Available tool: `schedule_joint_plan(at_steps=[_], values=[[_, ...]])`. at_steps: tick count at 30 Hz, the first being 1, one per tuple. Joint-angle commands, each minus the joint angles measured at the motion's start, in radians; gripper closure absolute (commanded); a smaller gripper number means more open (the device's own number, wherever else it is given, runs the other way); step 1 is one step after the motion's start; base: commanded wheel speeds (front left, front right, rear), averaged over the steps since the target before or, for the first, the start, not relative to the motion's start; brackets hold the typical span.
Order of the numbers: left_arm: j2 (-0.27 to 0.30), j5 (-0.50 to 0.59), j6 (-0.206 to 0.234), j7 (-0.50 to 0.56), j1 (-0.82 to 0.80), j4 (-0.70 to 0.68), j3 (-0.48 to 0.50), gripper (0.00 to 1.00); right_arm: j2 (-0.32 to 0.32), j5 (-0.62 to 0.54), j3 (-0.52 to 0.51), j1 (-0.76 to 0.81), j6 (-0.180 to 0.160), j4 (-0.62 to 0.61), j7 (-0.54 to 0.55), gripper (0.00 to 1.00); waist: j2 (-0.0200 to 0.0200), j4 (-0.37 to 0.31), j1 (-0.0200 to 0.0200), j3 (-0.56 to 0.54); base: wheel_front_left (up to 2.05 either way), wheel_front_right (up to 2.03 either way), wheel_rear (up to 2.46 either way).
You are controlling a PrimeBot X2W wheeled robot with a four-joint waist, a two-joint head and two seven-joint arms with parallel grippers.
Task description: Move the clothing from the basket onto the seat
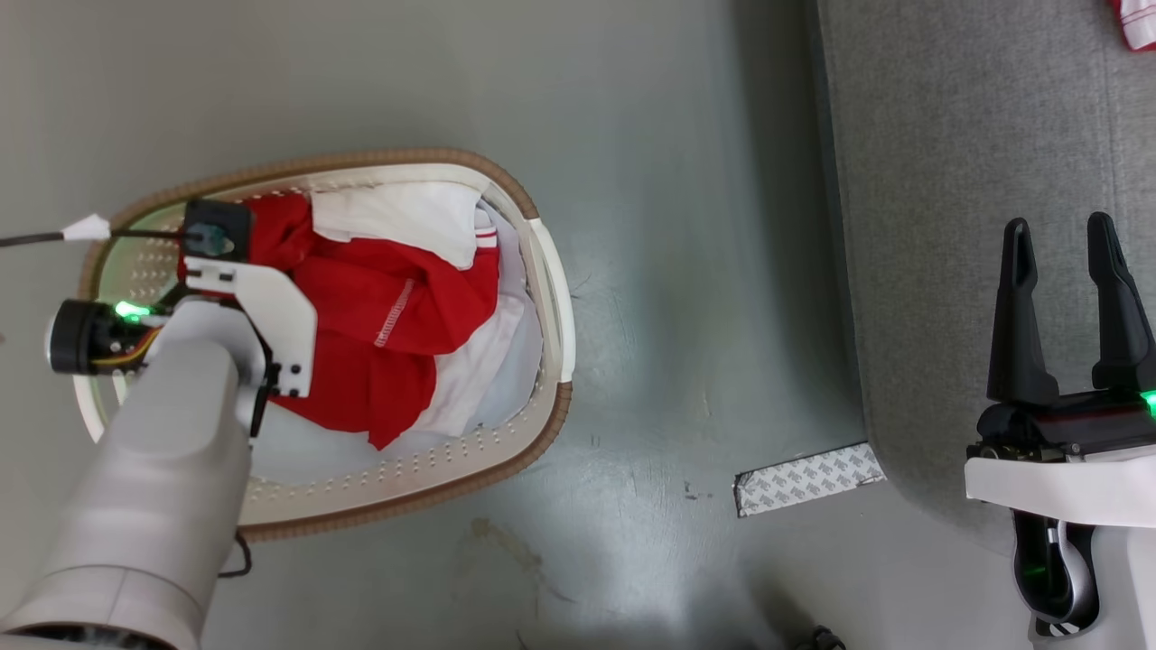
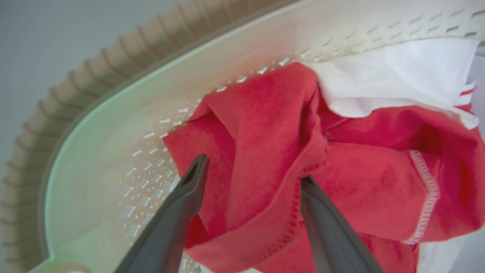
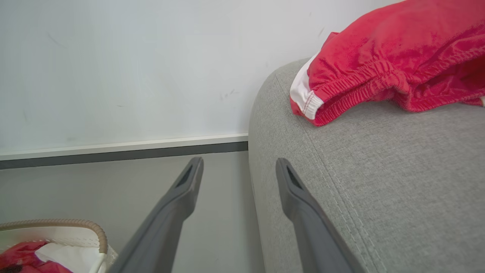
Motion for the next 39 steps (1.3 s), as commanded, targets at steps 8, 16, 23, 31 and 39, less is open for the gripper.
schedule_joint_plan(at_steps=[8, 16, 23, 31, 39], values=[[-0.008, -0.003, -0.006, -0.024, -0.043, 0.019, -0.023, 0.00, 0.002, -0.017, 0.010, -0.020, -0.002, -0.008, 0.000, 0.00, 0.0000, -0.006, -0.0001, 0.038, 0.00, 0.00, 0.00], [-0.034, -0.030, -0.051, -0.089, -0.048, 0.026, -0.032, 1.00, 0.002, -0.032, -0.010, -0.004, -0.002, 0.005, 0.000, 0.00, 0.0000, 0.016, -0.0001, 0.037, 0.00, 0.00, 0.00], [-0.109, -0.095, -0.090, -0.218, 0.017, 0.026, -0.003, 1.00, -0.002, -0.069, -0.052, 0.035, -0.002, 0.027, 0.000, 0.00, 0.0000, 0.089, -0.0001, -0.083, 0.00, 0.00, 0.00], [-0.170, -0.158, -0.142, -0.290, 0.160, -0.027, 0.010, 1.00, -0.021, -0.080, -0.119, 0.132, -0.002, 0.070, 0.000, 0.00, 0.0000, 0.186, -0.0001, -0.330, 0.00, 0.00, 0.00], [-0.181, -0.209, -0.169, -0.293, 0.350, -0.239, 0.031, 1.00, -0.027, -0.093, -0.154, 0.258, -0.002, 0.109, 0.000, 0.00, 0.0000, 0.256, -0.0001, -0.562, 0.00, 0.00, 0.00]])
